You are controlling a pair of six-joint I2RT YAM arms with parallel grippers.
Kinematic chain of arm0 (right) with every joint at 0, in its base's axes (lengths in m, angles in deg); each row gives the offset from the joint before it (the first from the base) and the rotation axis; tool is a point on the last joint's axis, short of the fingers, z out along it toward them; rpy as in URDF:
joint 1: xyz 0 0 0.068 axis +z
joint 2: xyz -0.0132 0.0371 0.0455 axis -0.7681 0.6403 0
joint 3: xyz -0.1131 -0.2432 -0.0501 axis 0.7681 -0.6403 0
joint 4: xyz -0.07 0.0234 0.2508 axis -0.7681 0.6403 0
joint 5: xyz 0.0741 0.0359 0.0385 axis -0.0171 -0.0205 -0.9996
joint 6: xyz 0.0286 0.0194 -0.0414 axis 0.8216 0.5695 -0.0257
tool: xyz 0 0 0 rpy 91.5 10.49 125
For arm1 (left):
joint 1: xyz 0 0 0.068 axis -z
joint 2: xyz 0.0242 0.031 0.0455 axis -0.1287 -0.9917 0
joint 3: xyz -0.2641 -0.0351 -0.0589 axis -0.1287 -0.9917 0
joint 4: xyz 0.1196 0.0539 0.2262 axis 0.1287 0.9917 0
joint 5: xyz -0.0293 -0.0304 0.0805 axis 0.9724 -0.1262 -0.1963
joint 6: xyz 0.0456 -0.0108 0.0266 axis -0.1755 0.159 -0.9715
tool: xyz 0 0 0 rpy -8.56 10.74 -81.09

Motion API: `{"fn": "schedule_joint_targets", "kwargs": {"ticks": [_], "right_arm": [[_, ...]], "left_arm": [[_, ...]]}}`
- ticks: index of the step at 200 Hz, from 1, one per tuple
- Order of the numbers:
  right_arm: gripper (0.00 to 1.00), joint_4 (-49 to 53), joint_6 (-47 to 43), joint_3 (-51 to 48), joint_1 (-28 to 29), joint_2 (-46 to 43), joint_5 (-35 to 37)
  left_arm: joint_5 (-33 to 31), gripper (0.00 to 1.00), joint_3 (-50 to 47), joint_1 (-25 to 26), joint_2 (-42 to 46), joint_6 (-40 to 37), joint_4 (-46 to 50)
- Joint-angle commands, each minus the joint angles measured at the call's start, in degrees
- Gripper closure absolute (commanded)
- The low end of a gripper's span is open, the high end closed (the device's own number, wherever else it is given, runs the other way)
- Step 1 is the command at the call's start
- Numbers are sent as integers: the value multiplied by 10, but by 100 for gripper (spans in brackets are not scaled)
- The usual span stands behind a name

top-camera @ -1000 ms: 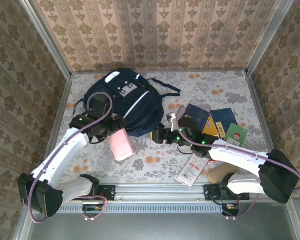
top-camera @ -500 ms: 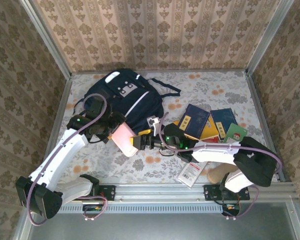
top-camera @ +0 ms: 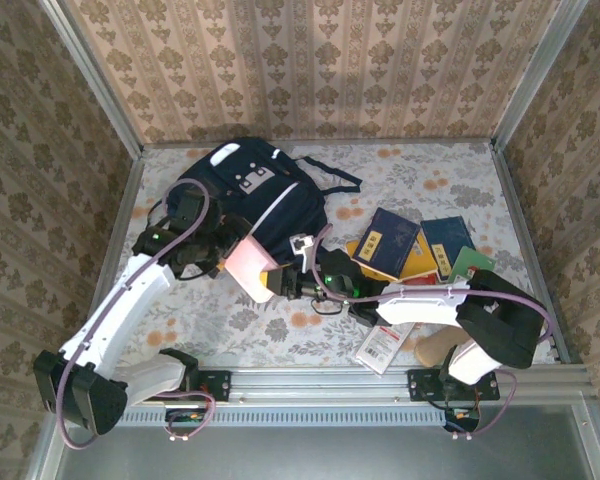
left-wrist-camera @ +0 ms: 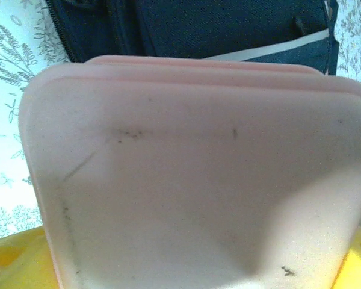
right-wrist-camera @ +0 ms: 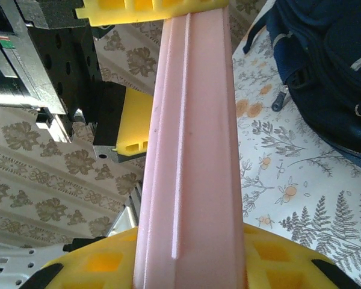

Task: Pack the student bag

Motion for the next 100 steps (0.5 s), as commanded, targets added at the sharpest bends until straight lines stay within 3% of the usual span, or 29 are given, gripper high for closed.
{"fn": "schedule_joint_targets", "kwargs": {"ticks": [1,18,54,100], "right_arm": [[76,44,-13,-18,-22,-54,60],[74,104,-28,-38,-44,-114,101],[71,216,-79,-64,-90,-213,145],[71,319,-112,-95,-165,-333,159]], "left_arm": [[6,7,51,1,-24,-78,-13],[-5,0,87,1,-56,-175,-12],[-5,0,168,0,-149,-348,-15],[40,3,223,-1,-252,-578,-80]]}}
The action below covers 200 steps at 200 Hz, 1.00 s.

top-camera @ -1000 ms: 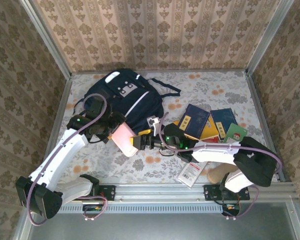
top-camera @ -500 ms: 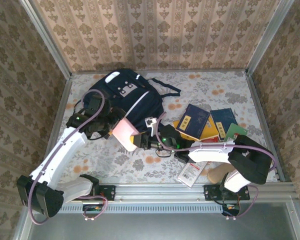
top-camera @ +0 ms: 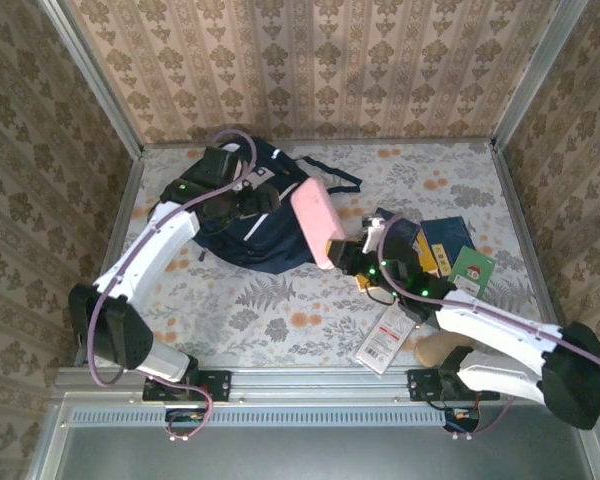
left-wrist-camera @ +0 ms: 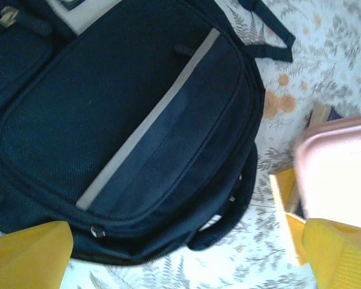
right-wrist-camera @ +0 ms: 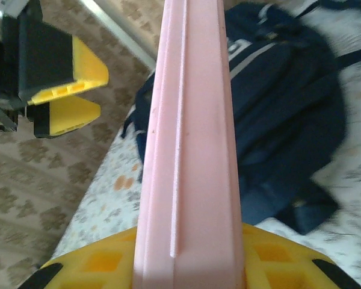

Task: Pack the student bag

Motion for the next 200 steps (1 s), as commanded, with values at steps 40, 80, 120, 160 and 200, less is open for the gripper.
{"fn": "schedule_joint_targets", "kwargs": {"ticks": [40,80,120,160,200], "right_arm": [[71,105,-86,-30,-51,-139,18],[71,110,-107,-49,-56,-183,7],[71,117,-124,-58,-63,-193,4],[71,105,-127,-65,-74,-184,0],[71,101,-127,-66,-83,-183,-7]], "left_arm": [[86,12,166,-31,-208,-302,14],[209,25,233,-68,-318,-308,5],[318,43,241,-71,-357,-289,-13],[351,59,207,-71,-360,-262,-45],[331,60,176,-70,-367,-260,-44]]}}
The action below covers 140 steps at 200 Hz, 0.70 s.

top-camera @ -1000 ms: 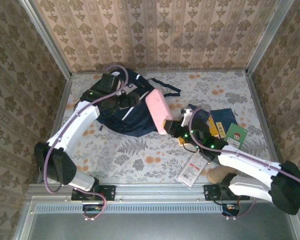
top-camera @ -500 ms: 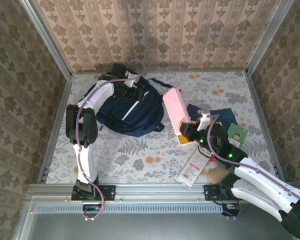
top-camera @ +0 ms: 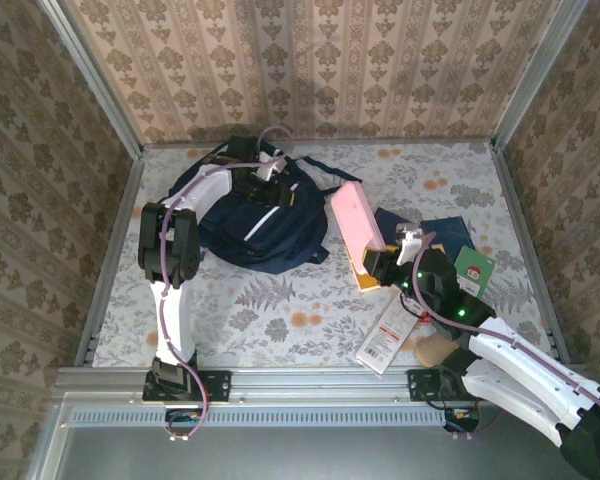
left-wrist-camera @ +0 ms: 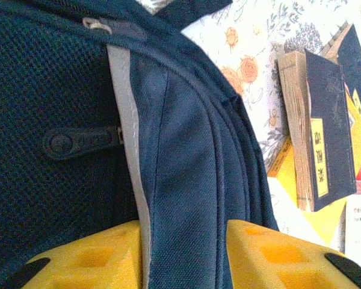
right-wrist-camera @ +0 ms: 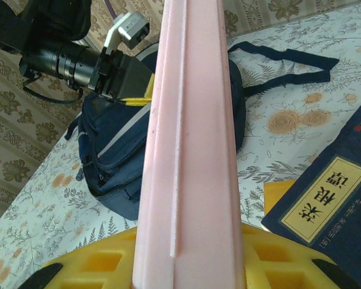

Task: Pack the student bag

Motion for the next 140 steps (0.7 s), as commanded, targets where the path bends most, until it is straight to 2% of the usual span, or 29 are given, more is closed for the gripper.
{"fn": "schedule_joint_targets", "kwargs": {"ticks": [1,20,34,44,63,115,123,140], "right_arm": [[71,-25,-14,0,-6,-3,-9],[71,-28,-9,-4,-8,-3,-11],[71,-34,-3,-8,-9,-3,-14],[71,-37,0,-11,-9,-3,-15],[71,-37,1,-12,-9,-1,-17],[72,16,-34,22,-9,-1,-33],[72,25,-34,29,-9,2,-37],[70,39,-30,42,-10,11,-56]], "left_arm": [[13,61,-21,0,-3,6,-1],[-10,62,-30,0,-3,9,1],[-22,67,-29,1,-4,11,4],[-21,76,-27,3,-5,11,6],[-5,100,-16,12,-2,11,14],[-22,100,14,11,114,35,48],[-51,100,20,7,132,38,59],[-56,100,27,-4,169,51,65]]}}
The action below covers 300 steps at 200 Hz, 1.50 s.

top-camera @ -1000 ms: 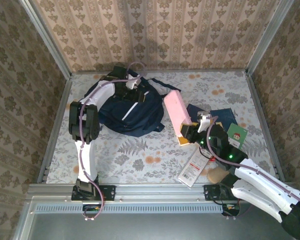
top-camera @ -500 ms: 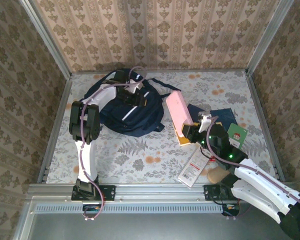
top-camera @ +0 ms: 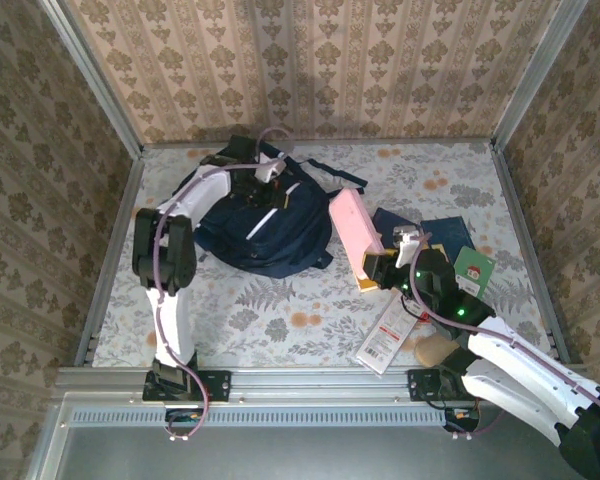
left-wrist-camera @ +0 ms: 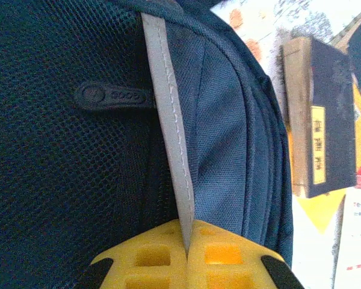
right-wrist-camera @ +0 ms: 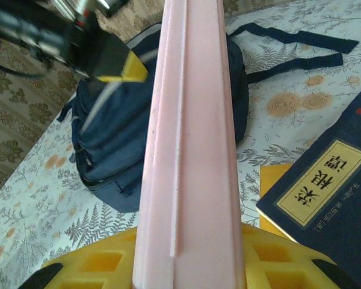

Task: Pack the student bag

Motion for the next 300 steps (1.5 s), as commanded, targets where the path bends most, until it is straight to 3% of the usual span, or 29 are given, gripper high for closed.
{"fn": "schedule_joint_targets", "kwargs": {"ticks": [1,35,100,148,212,251,270,300], "right_arm": [[70,10,-13,40,-4,5,-31],[69,44,14,64,-3,30,-77],[77,19,119,106,-1,110,-173],[76,-41,252,199,-5,277,-299],[71,-142,376,378,9,564,-320],[58,-140,414,501,59,716,-218],[53,-252,448,513,77,776,-157],[26,-296,451,615,91,868,-147]], "left_arm": [[-5,100,44,-15,99,23,22],[-16,100,56,-35,157,40,21],[52,100,126,-41,157,29,68],[85,100,113,-22,165,27,53],[103,100,110,-4,181,18,45],[130,100,91,-1,193,54,1],[132,100,69,0,204,92,-35],[122,100,26,2,227,155,-92]]}}
